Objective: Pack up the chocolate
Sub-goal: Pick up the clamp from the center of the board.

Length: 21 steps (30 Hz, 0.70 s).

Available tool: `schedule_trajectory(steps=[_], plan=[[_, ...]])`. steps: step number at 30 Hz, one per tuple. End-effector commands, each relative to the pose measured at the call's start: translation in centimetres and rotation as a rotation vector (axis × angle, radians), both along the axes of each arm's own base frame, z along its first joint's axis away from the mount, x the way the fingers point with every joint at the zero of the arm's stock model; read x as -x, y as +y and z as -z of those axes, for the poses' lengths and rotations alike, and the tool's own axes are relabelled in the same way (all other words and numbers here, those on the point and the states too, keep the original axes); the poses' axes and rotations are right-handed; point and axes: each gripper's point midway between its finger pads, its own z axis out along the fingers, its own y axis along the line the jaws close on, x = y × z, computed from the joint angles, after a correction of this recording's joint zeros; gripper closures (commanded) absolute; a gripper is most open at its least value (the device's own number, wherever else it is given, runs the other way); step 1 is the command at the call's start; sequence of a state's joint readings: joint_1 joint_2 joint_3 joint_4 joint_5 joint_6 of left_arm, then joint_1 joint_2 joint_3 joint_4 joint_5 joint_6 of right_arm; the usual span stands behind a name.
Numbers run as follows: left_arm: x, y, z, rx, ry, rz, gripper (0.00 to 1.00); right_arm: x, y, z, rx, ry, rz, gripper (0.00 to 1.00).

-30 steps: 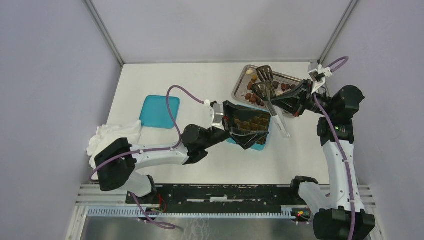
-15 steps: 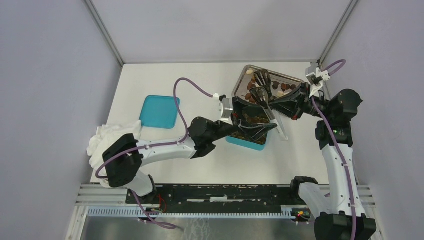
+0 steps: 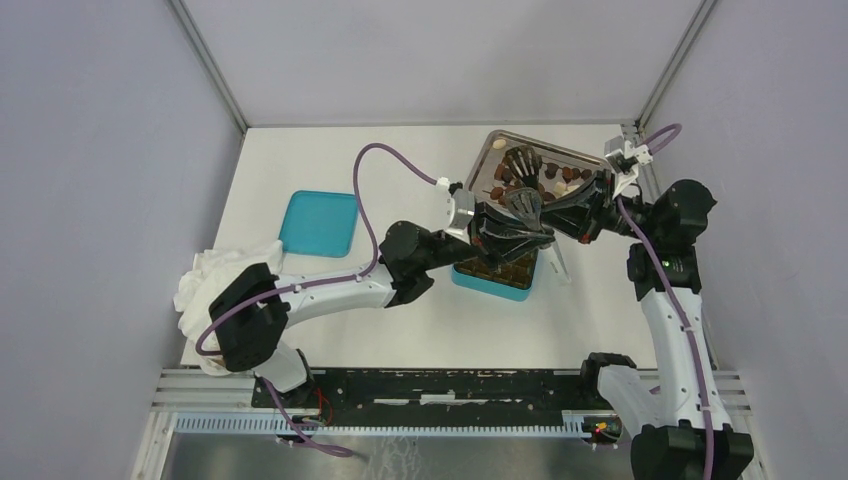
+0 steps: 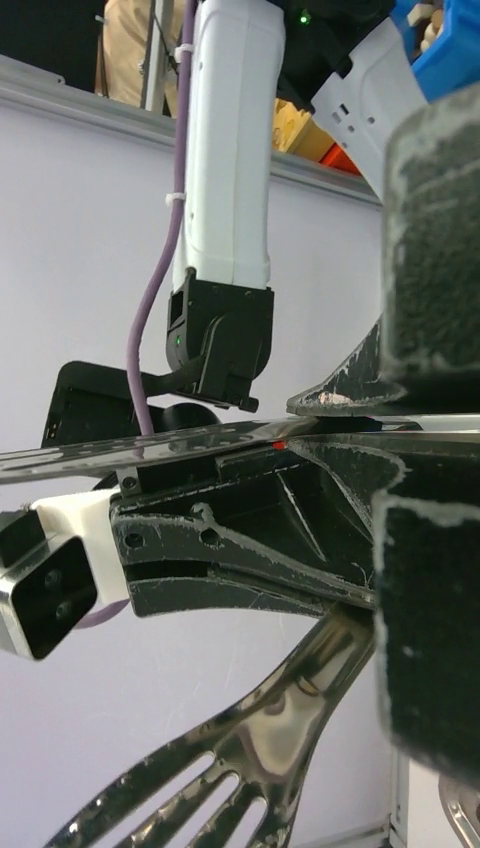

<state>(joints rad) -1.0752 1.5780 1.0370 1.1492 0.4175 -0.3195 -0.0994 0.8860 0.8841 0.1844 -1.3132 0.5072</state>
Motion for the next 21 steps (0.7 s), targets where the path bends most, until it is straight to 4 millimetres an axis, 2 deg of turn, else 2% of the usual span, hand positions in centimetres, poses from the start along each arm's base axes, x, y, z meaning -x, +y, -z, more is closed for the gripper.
schedule_trajectory(steps=[1,5,8,11,14,17,21], plan=[[2.4,1.0,-2.2,0.019,-0.129,0.079,0.98,-3.3,-1.0,1.7,0.001,0.043,0.123,1.00],[3.9,1.7,-2.5,0.018,-0.162,0.132,0.98,-5.7,-1.9,4.8,-0.014,0.177,0.166,1.00],[4.4,2.6,-2.6,0.044,-0.166,0.135,0.98,-6.5,-2.1,6.0,-0.034,0.233,0.165,1.00],[3.6,2.8,-2.3,0.043,-0.128,0.106,0.98,-6.3,-2.0,5.9,-0.039,0.223,0.154,1.00],[1.2,2.8,-2.0,0.039,0.004,0.082,0.98,-5.3,-1.6,5.0,-0.038,0.169,0.114,0.99],[-1.3,3.7,-1.8,0.070,0.151,0.129,0.98,-4.2,-1.4,3.9,-0.023,0.079,0.089,0.80],[-3.7,5.9,-1.2,0.137,0.260,0.175,0.98,-3.7,-1.7,2.9,0.082,-0.048,0.061,0.36]])
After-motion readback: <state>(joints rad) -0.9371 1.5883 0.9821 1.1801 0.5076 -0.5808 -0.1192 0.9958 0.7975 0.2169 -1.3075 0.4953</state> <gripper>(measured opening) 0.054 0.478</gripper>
